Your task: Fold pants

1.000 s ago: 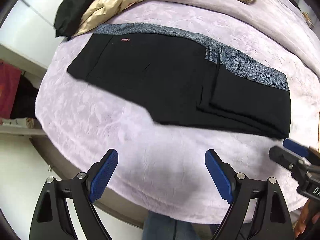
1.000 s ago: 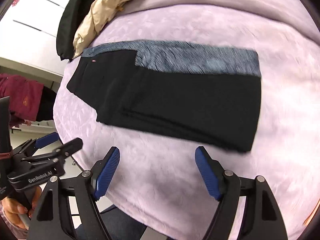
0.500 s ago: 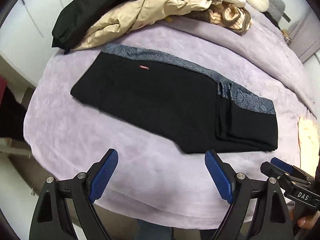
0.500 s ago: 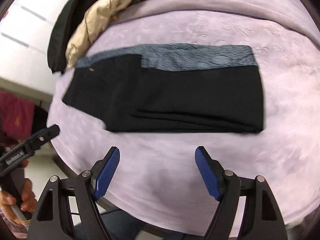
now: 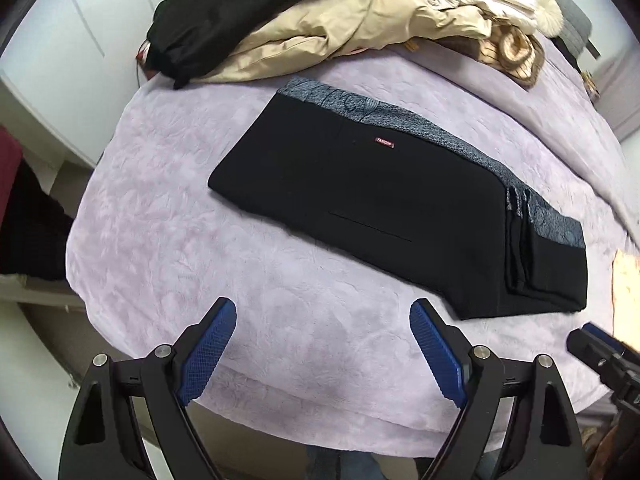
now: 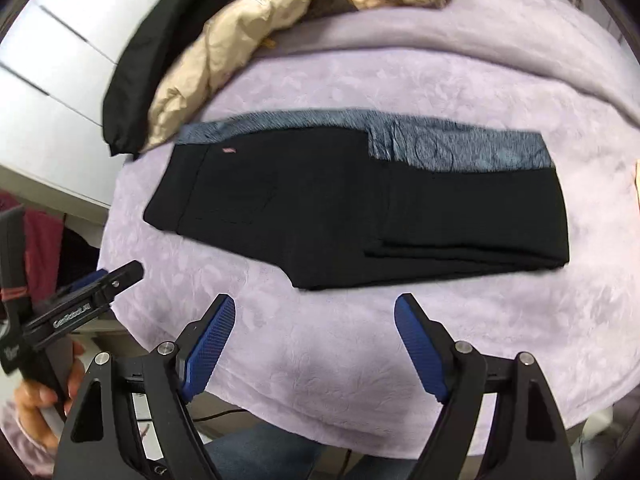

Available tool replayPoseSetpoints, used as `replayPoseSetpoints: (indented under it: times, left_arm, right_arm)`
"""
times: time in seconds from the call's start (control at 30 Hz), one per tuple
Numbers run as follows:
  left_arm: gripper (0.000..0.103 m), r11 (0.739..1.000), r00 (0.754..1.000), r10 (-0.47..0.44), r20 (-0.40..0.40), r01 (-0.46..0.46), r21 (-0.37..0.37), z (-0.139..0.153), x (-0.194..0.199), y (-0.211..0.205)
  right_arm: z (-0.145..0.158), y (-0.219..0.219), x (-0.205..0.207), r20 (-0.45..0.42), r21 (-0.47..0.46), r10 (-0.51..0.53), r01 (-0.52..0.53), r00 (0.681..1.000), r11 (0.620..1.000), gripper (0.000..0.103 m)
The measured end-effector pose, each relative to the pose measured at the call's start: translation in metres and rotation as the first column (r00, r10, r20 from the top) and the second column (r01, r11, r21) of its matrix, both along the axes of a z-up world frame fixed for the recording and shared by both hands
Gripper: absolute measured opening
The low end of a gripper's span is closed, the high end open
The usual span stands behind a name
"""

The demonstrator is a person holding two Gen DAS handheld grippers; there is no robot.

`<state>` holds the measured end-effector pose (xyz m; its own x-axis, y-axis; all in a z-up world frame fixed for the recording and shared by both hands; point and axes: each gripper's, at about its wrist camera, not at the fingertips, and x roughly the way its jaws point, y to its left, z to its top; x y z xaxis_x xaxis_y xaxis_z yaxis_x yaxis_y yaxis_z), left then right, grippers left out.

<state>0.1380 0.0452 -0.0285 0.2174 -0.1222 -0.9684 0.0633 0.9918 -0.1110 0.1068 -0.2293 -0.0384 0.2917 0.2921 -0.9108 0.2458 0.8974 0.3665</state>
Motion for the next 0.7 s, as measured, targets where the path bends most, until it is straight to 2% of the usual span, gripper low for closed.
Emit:
replayPoseSetpoints:
  times: [0.1, 0.23, 0.3, 0.47, 0.7]
  left_arm:
    - [0.089, 0.999, 0.999, 0.022, -0.033, -0.023, -0.038, -0.004, 0.002, 0.002]
    - [0.089, 1.000, 1.000, 0.002, -0.007, -0.003, -0.015, -0.003, 0.008, -0.001]
    - [0.089, 1.000, 1.000, 0.006, -0.016, -0.006, -0.030, -0.006, 0.010, 0.000]
    - [0.089, 1.000, 0.998, 0.008, -0.059, -0.010, -0.029, -0.021, 0.013, -0.003]
    - [0.089, 0.996, 0.995, 0.035, -0.094, -0.043, -0.076, -0.044, 0.025, -0.004]
  right_arm:
    - [-0.005, 0.001, 0.002, -0.029, -0.003, 0.006, -0.006, 1.000, 1.000, 0.085]
    - [-0.003, -0.008, 0.004, -0.028, -0.037, -0.026, 0.024, 0.999, 0.999, 0.085]
    - [-0.009, -0.012, 0.003, -0.055, -0.034, -0.035, 0.033, 0.998, 0.999, 0.085]
    - [-0.017, -0.018, -0.001, -0.092, -0.039, -0.054, 0.050, 0.994, 0.998, 0.085]
    - [-0.018, -0.030, -0.006, -0.129, -0.091, -0.075, 0.064, 0.989, 0.994, 0.085]
